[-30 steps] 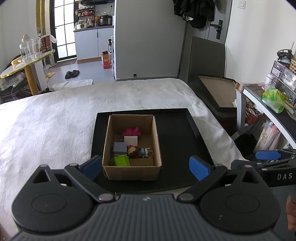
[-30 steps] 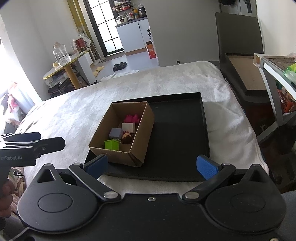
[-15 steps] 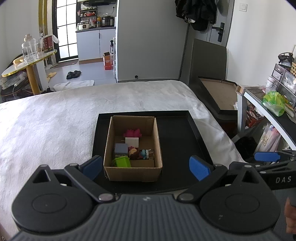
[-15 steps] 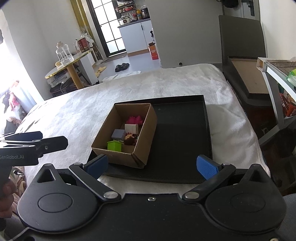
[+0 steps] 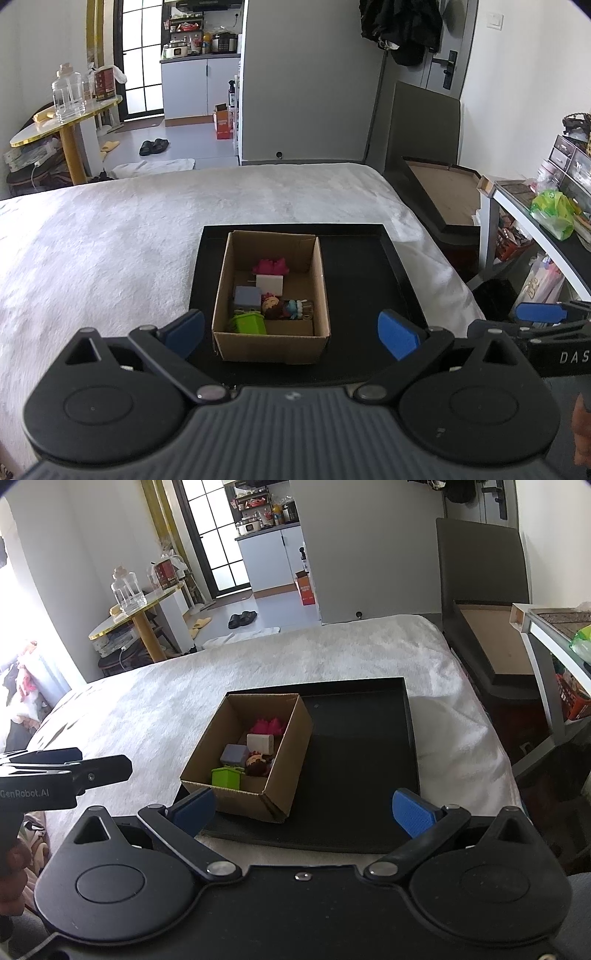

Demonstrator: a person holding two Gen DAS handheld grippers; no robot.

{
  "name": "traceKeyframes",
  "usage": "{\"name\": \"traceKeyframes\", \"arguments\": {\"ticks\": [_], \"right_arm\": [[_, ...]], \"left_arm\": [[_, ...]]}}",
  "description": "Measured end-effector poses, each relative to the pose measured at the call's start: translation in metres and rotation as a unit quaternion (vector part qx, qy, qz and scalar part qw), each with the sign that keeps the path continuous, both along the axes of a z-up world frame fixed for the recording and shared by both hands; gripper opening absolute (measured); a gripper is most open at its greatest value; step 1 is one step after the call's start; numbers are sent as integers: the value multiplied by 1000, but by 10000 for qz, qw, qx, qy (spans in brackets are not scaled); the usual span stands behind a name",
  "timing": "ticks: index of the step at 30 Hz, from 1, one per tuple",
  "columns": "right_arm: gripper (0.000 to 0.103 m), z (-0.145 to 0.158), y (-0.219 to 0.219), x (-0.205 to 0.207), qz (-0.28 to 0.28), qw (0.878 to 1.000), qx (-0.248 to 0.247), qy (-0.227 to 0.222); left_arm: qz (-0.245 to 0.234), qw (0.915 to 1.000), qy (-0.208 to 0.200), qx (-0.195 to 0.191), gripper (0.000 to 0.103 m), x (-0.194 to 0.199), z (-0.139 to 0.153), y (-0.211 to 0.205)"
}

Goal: Organize rigid objects

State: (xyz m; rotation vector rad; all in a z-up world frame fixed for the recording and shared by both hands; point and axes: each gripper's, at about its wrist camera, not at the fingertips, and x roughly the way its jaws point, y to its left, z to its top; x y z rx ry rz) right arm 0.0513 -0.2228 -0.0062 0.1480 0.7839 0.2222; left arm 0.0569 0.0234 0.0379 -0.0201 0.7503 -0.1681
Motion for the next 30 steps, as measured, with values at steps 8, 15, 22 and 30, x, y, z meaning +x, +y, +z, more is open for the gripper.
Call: {"name": "traceKeyframes", "arguments": {"ticks": [8,15,22,30], "right_arm": [[103,0,1,-1,12,10000,-46,-25],[103,2,2,-1,9,10000,-64,-57],[103,5,2,1,14,9998,-137,-107],[103,3,2,2,15,9998,-177,-98]], "left_arm": [[18,10000,-7,22,100,0,1,0],[80,10000,33,8,100,2,-1,0],[114,9999,2,2,100,1,-1,1],[99,9999,-7,20,100,0,-2,-1]]}}
